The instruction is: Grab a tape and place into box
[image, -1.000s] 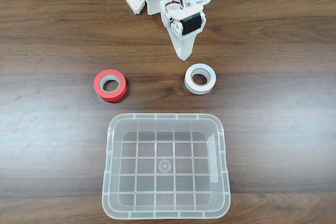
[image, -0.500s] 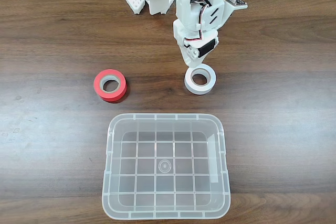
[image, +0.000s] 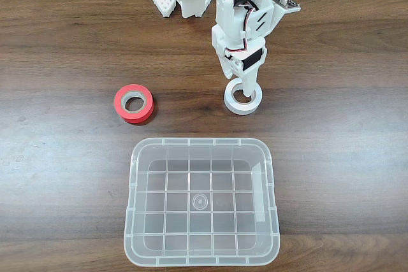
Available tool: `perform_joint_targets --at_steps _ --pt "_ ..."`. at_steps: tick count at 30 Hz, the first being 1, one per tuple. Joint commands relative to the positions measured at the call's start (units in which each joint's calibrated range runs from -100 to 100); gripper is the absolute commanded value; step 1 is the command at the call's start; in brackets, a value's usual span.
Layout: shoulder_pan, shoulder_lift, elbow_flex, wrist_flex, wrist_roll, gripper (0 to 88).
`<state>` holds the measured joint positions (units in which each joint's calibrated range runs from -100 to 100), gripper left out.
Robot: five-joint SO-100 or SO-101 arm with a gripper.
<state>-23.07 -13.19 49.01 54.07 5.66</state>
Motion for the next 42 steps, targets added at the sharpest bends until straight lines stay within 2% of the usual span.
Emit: perform_joint_targets --at_steps 1,6,18,32,38,42 --pt "-0.3 -0.2 -3.6 -0.9 0.2 20.2" --pt "0.2 4.5 -4.0 -2.5 0.3 19.5" --pt "0.4 7.2 -8.5 -2.2 0.3 3.8" --pt "0.4 -2.4 -12.6 6.1 0.3 3.9" --pt "0.6 -12.2 -15.3 14.9 0.3 3.9" --pt "4.2 -17.3 -21.1 19.0 0.3 3.9"
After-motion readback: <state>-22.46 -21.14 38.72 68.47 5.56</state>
